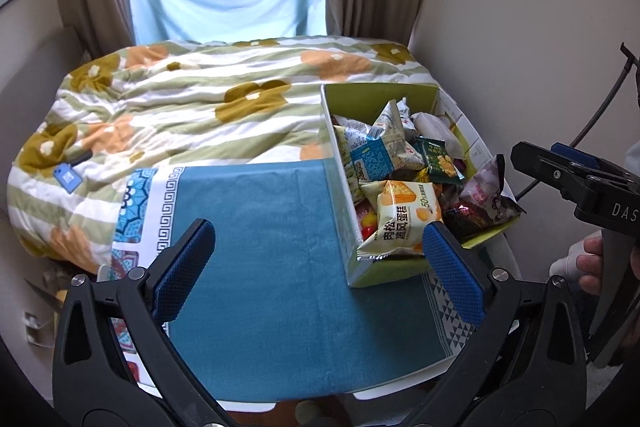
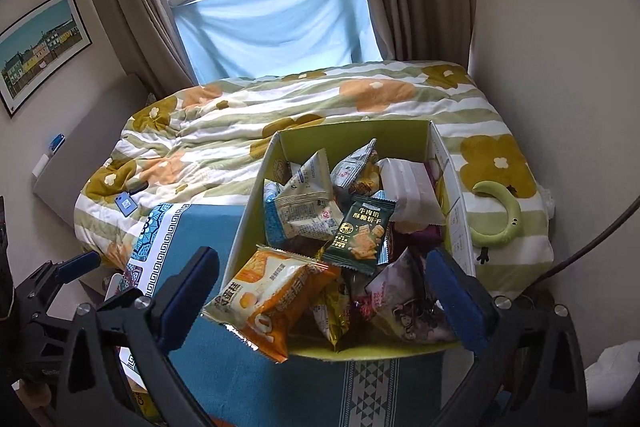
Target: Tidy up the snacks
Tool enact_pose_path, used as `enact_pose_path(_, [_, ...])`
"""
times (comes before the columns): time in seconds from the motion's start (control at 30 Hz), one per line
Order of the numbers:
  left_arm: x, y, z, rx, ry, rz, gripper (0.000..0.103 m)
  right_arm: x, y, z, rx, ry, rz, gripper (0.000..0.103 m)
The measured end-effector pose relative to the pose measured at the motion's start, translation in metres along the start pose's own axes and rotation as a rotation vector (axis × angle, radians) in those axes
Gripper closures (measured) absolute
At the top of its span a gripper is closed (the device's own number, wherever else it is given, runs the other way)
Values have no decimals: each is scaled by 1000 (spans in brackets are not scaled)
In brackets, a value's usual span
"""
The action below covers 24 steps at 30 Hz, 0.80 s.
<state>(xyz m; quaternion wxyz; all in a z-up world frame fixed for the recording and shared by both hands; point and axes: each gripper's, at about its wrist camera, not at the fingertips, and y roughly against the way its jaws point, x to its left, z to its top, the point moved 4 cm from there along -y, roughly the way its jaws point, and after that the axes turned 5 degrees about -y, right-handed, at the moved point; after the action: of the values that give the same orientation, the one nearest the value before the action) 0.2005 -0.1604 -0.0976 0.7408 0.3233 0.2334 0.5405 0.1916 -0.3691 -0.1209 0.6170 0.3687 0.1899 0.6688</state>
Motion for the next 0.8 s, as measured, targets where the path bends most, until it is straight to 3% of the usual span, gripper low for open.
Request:
enact_pose_path(0.4, [41, 141, -42, -249, -28, 119, 1, 68, 119, -51, -202, 20, -121, 0])
enact_pose_path(0.57, [47, 163, -62, -274, -27, 119, 1, 93, 143, -81, -247, 39, -157, 0])
enact_pose_path(0.8, [54, 172, -80, -273, 10, 103, 1, 102, 147, -104, -255, 57, -226, 0])
